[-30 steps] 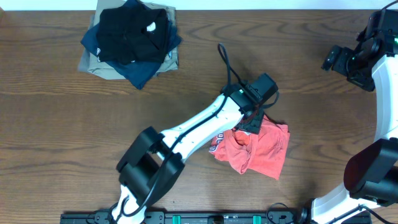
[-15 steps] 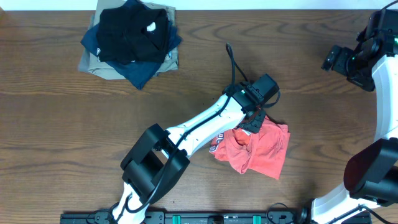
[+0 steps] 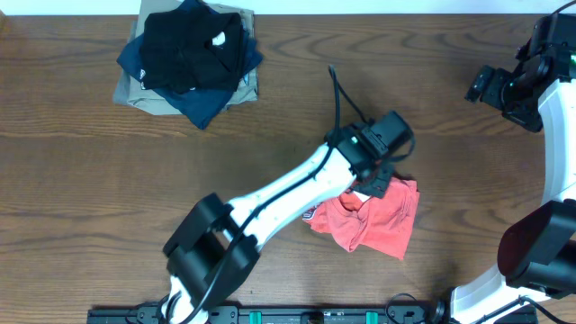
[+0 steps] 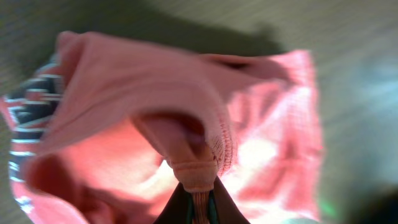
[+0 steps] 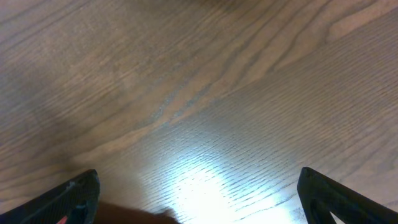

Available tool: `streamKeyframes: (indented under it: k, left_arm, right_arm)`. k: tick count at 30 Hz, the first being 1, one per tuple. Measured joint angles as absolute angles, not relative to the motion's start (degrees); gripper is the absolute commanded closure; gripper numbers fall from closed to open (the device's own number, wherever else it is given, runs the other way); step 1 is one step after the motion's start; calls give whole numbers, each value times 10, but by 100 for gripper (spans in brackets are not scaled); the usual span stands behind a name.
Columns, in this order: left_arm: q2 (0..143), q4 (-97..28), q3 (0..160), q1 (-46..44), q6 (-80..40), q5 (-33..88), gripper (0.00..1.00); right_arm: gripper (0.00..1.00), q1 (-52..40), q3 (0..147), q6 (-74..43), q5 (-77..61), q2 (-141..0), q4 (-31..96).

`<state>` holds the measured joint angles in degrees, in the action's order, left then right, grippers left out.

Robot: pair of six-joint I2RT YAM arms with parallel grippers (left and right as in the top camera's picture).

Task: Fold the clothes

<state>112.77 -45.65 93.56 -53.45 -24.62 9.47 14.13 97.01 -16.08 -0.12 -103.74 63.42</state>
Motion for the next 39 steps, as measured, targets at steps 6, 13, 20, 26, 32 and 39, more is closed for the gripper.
streamKeyframes:
  k: [6, 13, 20, 26, 32, 39]
  left_arm:
    - [1112, -416, 936, -583, -271, 106, 94]
    - [1116, -340, 935, -622, -283, 106, 88]
    - [1148, -301, 935, -628, -286, 112, 75]
    - [1173, -302, 935, -628, -287, 112, 74]
    - [1166, -353, 935, -629, -277, 113, 58]
    - [1087, -515, 935, -598, -269, 114, 44]
  right_arm:
    - [1, 141, 970, -161, -1, -1037, 634]
    - [1, 141, 970, -161, -1, -1037, 634]
    - [1, 141, 970, -161, -1, -1037, 634]
    - [1, 141, 970, -161, -1, -1037, 634]
    - [1, 141, 970, -161, -1, -1037, 634]
    - [1, 141, 970, -161, -1, -1037, 634]
